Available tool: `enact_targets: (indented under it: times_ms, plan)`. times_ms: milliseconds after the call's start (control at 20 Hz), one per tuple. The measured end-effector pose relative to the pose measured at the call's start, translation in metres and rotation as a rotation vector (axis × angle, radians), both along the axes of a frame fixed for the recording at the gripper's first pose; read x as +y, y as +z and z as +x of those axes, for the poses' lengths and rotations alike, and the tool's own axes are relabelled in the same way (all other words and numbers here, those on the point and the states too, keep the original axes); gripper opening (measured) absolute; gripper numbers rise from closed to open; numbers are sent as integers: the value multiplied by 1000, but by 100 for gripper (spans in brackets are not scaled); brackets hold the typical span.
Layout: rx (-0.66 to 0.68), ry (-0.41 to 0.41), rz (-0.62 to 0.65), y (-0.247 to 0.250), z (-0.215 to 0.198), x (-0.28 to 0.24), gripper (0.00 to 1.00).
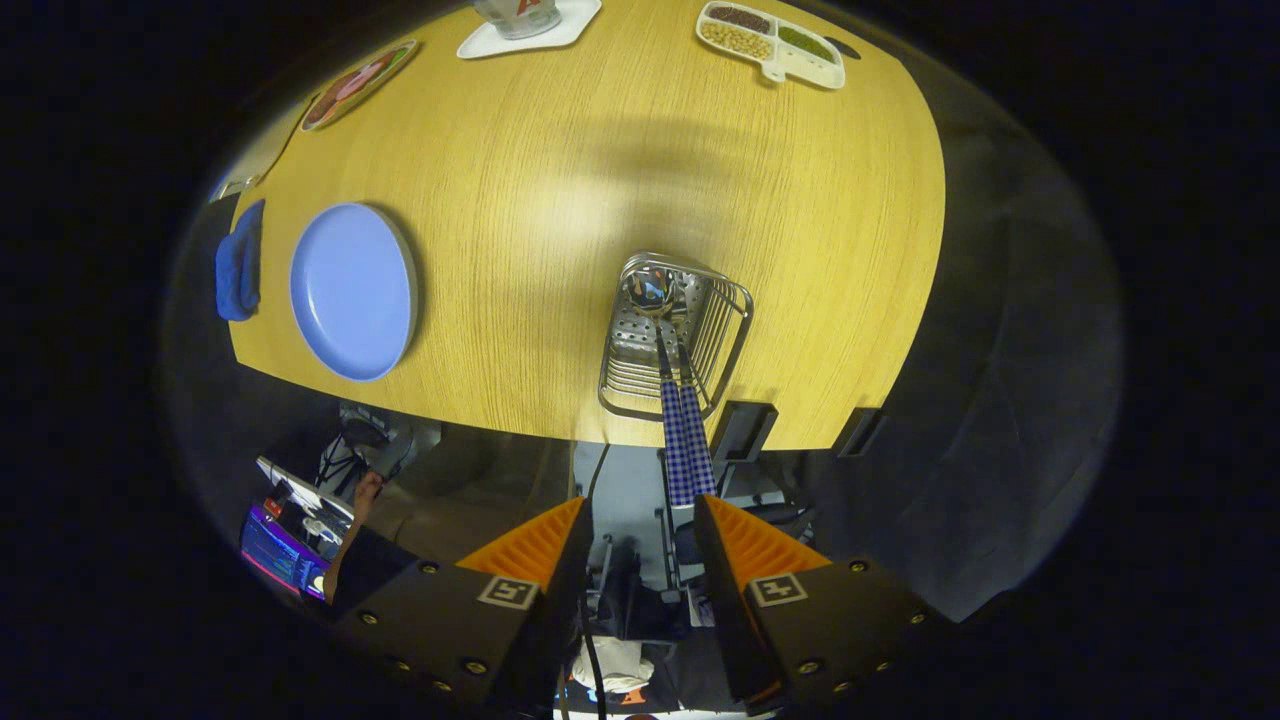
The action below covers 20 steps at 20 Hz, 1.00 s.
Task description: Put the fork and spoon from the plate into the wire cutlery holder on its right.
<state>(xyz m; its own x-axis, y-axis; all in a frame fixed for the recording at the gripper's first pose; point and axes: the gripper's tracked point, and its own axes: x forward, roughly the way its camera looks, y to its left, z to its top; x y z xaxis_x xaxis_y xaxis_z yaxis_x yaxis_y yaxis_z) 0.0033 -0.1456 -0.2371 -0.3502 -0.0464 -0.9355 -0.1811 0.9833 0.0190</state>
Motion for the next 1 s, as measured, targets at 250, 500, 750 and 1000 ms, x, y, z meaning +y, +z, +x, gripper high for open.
enact_targets:
  times_ms: [250,500,750,1000]
  plan:
    - [-378,-1,51,20,20,24,96]
    - [-827,-33,198,56,26,77,100]
    - [-1221,-169,287,112,25,101,99]
    - [-1541,-226,256,170,22,88,99]
